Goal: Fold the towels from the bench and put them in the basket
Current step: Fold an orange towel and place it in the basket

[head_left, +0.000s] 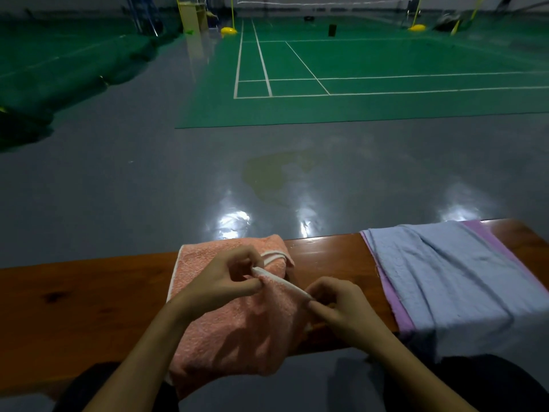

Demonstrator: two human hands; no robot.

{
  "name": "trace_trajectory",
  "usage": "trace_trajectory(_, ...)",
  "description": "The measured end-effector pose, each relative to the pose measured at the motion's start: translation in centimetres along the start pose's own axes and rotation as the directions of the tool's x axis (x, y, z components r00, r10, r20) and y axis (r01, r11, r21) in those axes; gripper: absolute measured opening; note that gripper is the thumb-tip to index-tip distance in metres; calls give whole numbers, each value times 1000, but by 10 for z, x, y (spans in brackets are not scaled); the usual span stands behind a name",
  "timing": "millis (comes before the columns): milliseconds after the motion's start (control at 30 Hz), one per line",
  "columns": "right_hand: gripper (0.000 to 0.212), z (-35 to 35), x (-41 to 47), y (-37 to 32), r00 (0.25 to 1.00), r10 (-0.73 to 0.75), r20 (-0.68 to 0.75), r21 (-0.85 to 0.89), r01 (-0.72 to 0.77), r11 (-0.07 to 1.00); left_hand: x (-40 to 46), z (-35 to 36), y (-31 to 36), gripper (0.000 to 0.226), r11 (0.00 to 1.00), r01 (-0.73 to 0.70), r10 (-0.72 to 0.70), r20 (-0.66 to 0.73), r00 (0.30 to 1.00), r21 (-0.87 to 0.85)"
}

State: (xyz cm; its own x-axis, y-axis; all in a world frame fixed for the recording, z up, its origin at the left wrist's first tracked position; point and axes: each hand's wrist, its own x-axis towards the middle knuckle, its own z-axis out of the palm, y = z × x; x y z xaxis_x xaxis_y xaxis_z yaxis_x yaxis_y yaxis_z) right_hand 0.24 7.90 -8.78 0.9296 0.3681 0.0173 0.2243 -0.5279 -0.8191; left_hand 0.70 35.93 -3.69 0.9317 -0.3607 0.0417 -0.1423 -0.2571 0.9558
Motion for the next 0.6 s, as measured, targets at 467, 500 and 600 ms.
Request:
trace_trajectory(467,12,41,34,-25,947,4,-322,410,135,902,-6,-15,6,20,935,40,-47,-11,999,-351)
trace_trajectory(500,13,41,36,-28,945,-11,-326,427,157,890,-7,-16,5,21,929,41,-51,-17,999,-367)
trace_trajectory(600,12,39,40,-31,933,-39,-357,418,197,887,-10,-22,6,23,908,34,-52,-31,998,-418)
